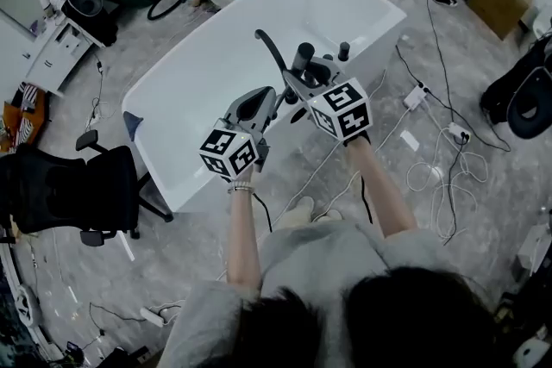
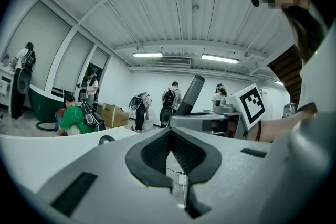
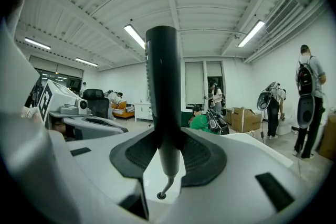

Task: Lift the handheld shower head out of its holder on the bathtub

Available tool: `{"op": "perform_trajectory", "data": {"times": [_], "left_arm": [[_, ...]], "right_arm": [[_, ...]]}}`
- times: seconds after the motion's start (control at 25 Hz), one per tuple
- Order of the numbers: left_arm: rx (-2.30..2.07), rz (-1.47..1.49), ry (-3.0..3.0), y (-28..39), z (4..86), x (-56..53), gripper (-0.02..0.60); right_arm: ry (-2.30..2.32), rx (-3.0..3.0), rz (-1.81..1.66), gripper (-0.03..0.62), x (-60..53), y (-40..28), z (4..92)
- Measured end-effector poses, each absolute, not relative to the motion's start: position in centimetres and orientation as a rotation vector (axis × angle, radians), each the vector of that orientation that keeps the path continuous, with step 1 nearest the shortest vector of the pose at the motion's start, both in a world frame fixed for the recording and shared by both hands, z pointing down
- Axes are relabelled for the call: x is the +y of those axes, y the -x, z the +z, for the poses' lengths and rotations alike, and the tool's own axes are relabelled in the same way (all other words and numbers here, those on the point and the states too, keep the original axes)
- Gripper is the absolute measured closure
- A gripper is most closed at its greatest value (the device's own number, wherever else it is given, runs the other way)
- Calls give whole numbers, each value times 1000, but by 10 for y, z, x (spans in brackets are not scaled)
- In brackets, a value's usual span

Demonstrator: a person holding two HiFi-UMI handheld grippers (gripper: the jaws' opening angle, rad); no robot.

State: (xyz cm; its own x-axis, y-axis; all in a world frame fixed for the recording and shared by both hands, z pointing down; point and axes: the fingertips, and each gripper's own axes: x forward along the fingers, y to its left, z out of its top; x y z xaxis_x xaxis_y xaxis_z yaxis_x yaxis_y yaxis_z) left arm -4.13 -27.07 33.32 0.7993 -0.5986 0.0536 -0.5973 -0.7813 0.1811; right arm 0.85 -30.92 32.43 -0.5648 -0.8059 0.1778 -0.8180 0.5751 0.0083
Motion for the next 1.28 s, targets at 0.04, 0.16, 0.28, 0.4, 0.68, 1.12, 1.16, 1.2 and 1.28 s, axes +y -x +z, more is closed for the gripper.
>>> {"op": "perform_trajectory", "data": {"times": [0.04,0.16,0.28,0.4,0.68,1.12,1.16,1.2,1.28], "left_arm": [[-931,-8,-2805,40,332,-270,577],[-907,-12,-2822,36,329,-267,577],[-884,-12,-2844,31,324,-262,577],[-865,-4,-2869,29,317,-259,577],[-819,40,-2947,19,304,-249,577],[-763,26,-2964,8,306,-244,577],[-757,24,-2966,7,305,-243,577],[-751,19,-2967,7,304,-242,577],[-745,11,-2969,6,303,-243,577]], "right_arm": [[-1380,-2640,106,462,-308,-10,322],[-1401,-2638,91,462,-302,-16,316],[-1415,-2644,76,462,-295,-21,310],[-1423,-2642,56,462,-290,-22,303],[-1463,-2641,43,462,-277,-33,292],[-1504,-2632,56,462,-266,-42,296],[-1506,-2630,55,462,-266,-43,296],[-1509,-2629,54,462,-266,-44,295],[-1512,-2629,53,462,-266,-44,294]]}}
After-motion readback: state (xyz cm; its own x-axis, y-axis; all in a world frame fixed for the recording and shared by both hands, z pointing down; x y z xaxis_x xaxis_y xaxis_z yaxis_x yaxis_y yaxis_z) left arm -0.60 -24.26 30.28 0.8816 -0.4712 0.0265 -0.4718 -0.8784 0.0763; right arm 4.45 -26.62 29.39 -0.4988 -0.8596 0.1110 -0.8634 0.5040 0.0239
